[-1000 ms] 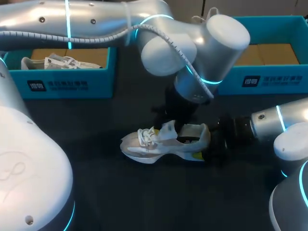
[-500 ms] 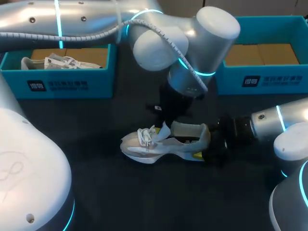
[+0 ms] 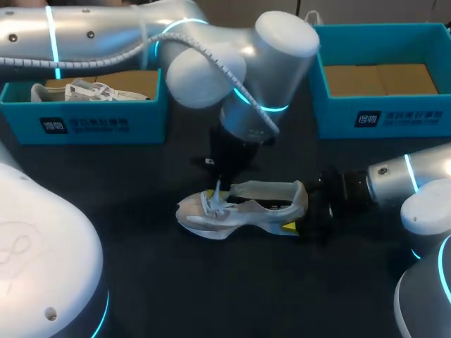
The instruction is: Take the shoe out of the shoebox, open the shoe tongue, remove and reinsert the insole, then place the shoe into the shoebox
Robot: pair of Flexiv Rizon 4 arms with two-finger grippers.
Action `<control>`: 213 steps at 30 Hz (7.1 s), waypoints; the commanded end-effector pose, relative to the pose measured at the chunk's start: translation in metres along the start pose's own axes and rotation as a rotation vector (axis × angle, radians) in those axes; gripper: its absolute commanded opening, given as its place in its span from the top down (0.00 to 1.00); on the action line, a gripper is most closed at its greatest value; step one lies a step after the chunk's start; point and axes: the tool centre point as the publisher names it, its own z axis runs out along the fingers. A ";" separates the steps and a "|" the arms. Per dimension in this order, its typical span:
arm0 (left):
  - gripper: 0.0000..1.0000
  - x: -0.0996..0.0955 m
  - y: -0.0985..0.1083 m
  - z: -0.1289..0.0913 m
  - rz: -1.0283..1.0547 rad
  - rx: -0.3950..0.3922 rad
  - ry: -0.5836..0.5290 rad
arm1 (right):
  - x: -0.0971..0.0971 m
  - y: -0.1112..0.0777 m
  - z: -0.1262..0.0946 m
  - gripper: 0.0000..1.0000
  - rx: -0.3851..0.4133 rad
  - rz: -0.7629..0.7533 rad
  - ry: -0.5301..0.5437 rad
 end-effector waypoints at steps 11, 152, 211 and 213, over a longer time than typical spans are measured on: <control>0.57 -0.026 -0.004 0.028 -0.064 -0.054 0.015 | 0.002 0.000 0.001 1.00 0.004 0.001 -0.002; 1.00 0.011 0.033 -0.161 2.083 0.457 0.174 | 0.002 0.000 0.001 1.00 0.004 0.001 -0.002; 1.00 0.089 0.002 -0.045 1.872 0.413 0.410 | 0.002 0.000 0.001 1.00 0.004 0.001 -0.002; 1.00 0.089 0.002 -0.045 1.872 0.413 0.410 | 0.002 0.000 0.001 1.00 0.004 0.001 -0.002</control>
